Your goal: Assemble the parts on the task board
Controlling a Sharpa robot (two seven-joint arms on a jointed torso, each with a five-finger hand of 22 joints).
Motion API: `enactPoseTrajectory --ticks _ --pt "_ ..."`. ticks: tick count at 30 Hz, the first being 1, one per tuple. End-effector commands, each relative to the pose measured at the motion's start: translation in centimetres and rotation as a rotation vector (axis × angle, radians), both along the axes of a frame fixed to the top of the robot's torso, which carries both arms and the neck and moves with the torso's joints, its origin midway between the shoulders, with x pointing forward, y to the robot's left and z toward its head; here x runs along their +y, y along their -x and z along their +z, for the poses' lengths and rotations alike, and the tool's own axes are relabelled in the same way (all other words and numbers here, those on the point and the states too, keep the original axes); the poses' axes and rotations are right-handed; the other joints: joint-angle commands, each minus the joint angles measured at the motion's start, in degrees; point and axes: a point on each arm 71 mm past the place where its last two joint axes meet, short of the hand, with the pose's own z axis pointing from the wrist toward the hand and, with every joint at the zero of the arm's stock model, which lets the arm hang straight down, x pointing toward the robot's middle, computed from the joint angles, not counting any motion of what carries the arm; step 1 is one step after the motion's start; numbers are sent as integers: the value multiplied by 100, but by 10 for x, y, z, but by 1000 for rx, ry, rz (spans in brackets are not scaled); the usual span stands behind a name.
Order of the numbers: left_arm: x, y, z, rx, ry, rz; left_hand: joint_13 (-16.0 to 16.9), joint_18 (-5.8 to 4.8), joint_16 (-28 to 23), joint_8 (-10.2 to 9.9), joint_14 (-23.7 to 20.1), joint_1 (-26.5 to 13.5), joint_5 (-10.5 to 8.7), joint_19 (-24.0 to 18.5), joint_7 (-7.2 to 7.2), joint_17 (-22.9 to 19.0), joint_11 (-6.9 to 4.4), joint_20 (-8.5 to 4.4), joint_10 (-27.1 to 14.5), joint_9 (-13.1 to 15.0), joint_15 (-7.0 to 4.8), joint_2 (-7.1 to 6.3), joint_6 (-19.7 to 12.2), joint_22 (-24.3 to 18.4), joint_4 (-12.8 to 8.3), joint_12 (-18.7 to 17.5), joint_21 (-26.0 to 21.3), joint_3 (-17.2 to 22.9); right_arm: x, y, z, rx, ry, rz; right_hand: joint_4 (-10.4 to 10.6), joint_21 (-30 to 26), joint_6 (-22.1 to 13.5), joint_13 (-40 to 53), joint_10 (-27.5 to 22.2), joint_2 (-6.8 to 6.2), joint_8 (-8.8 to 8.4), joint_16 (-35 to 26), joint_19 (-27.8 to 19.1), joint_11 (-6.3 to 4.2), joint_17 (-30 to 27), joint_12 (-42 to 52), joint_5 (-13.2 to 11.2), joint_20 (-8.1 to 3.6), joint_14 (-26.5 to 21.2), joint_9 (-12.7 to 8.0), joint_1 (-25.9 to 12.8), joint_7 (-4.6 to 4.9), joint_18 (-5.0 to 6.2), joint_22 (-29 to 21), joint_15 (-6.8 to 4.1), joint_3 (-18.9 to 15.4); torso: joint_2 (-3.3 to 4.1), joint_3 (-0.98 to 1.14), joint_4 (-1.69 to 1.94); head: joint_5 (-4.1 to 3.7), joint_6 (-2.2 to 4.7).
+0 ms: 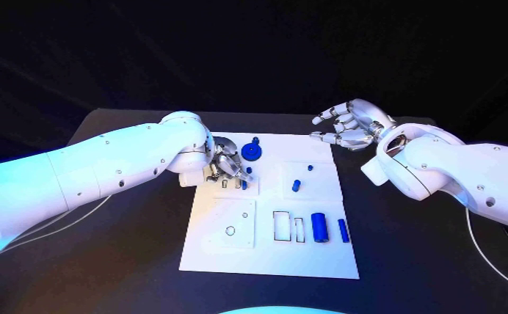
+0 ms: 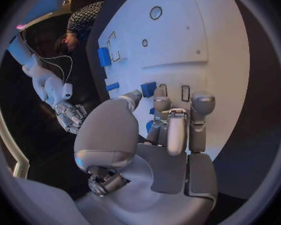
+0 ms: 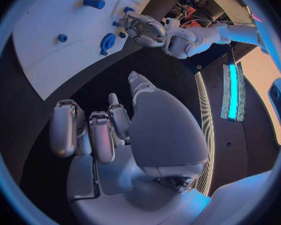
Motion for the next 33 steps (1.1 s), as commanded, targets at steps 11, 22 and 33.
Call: enactPoseTrajectory --ticks 11,22,33 --pt "-4 2 -1 45 34 -12 52 -71 75 -54 365 810 -9 10 -94 909 -77 -23 121 209 -81 -43 32 164 -83 18 153 1195 1 0 -2 13 7 16 32 -24 43 -9 -7 52 32 -32 -38 -34 822 -13 -3 -3 442 8 -8 -3 87 283 -11 14 -2 -1 4 -16 -10" --pt "-2 2 0 47 60 10 169 -97 109 94 402 799 -15 71 -111 988 -94 -34 274 554 -96 -324 2 327 -495 51 267 2507 1 0 -2 15 8 17 32 -24 43 -9 -7 52 32 -32 -38 -34 822 -13 -3 -3 442 8 -8 -3 87 283 -11 14 -5 -4 5 -16 3" --pt "7 3 4 -1 110 77 409 -156 179 184 479 545 25 291 -148 1149 -139 -74 527 747 -140 -547 85 670 -865 207 460 3129 0 0 -2 15 9 15 31 -40 56 -17 -12 61 38 -40 -46 -39 802 -18 -3 -6 437 10 -14 -7 90 272 -14 18 -4 1 5 -12 11"
